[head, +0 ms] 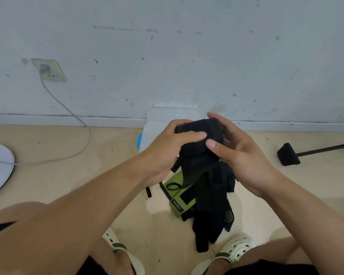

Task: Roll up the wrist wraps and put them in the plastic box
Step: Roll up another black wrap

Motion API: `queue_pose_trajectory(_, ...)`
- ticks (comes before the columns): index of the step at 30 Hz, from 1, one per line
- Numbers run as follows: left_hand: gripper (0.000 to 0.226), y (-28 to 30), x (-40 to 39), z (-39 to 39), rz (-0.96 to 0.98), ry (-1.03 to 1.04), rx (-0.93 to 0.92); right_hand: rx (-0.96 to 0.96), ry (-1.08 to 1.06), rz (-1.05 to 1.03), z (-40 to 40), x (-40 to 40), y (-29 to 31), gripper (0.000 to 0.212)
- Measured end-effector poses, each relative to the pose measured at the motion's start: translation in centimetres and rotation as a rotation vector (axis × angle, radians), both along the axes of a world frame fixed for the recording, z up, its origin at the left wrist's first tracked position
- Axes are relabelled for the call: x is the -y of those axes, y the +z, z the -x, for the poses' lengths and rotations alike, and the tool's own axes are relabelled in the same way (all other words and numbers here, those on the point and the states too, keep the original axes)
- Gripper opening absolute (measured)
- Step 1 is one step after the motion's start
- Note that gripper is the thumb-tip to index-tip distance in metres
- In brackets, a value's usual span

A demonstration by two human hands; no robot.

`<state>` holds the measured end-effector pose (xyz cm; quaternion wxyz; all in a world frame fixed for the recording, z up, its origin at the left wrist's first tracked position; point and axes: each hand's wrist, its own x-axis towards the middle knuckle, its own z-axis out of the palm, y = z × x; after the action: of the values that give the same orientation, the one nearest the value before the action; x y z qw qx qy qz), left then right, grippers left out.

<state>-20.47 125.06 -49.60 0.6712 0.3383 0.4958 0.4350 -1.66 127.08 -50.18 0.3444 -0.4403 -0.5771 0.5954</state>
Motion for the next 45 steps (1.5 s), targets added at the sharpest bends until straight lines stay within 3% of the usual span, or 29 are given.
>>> queue_pose_trajectory(10, 0.034, -0.5, 0.8, -0.3, 0.011, 0.014, 0.073, 0.051, 0.105, 0.112, 1.1, 1.2, -0.5, 0.075)
queue_pose_trajectory(15, 0.042, -0.5, 0.2, 0.1, -0.097, -0.021, -0.082, 0.113, 0.098, -0.021, 0.3, 0.7, 0.1, 0.084)
queue_pose_trajectory(19, 0.052, -0.7, -0.1, 0.2, -0.102, -0.002, -0.144, 0.111, 0.028, -0.138, -0.3, 0.0, 0.1, 0.061)
queue_pose_trajectory(25, 0.068, -0.2, -0.3, 0.1, -0.01, -0.091, -0.072, 0.113, 0.024, -0.222, -0.4, -0.1, 0.1, 0.06)
queue_pose_trajectory(30, 0.054, -0.2, 0.0, 0.1, -0.017, -0.01, -0.093, 0.084, 0.044, -0.17, -0.6, -0.1, 0.2, 0.066)
queue_pose_trajectory(33, 0.044, -0.4, -0.1, 0.6, -0.058, 0.051, -0.099, -0.027, 0.119, -0.003, -0.7, -0.1, 0.4, 0.073)
queue_pose_trajectory(37, 0.053, -0.7, -0.1, 0.7, -0.116, 0.043, -0.126, -0.148, 0.081, 0.144, 0.0, 0.0, 0.4, 0.06)
queue_pose_trajectory(45, 0.066, -0.3, -0.1, 0.3, -0.057, 0.02, -0.01, -0.17, 0.0, 0.071, 0.1, -0.3, 0.1, 0.06)
